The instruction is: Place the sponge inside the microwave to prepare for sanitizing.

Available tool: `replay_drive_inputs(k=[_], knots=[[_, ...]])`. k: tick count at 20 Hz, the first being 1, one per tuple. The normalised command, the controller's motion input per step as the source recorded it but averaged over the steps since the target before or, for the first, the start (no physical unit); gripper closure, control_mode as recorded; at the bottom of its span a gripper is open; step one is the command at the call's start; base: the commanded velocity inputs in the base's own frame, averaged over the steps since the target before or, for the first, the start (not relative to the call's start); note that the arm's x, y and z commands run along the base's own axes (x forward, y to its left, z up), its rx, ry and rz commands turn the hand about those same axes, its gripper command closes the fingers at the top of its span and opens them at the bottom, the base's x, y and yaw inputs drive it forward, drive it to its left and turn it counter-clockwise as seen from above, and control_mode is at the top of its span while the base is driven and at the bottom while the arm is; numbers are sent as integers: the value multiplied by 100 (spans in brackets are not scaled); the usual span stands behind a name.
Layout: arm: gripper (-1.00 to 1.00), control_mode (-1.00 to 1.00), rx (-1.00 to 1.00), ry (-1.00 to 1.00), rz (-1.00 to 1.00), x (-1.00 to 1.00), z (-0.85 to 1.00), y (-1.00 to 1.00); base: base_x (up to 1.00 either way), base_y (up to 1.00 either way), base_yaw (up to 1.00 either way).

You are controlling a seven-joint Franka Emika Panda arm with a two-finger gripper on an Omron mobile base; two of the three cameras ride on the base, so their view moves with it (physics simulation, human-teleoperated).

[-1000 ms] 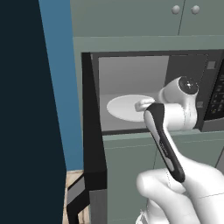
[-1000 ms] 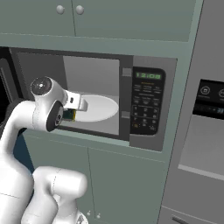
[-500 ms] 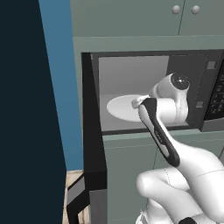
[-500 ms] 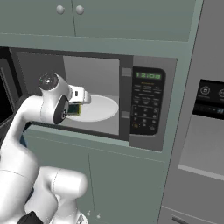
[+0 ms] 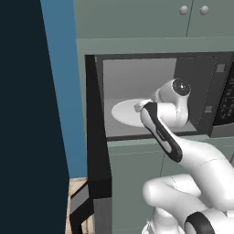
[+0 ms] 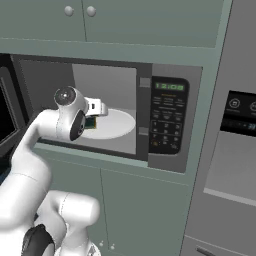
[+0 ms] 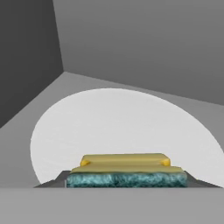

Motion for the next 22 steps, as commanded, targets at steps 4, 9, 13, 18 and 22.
replay_drive_inputs(k=[4,9,13,18,22], knots=[[100,-100,-3,0,1,29,-21,0,0,0,0],[100,-100,-2,0,0,31,-13,0,0,0,0],[100,-100,0,0,0,29,-11,0,0,0,0],[100,-100,0,0,2,32,-5,0,0,0,0],[100,-100,0,4,0,23,-10,0,0,0,0]])
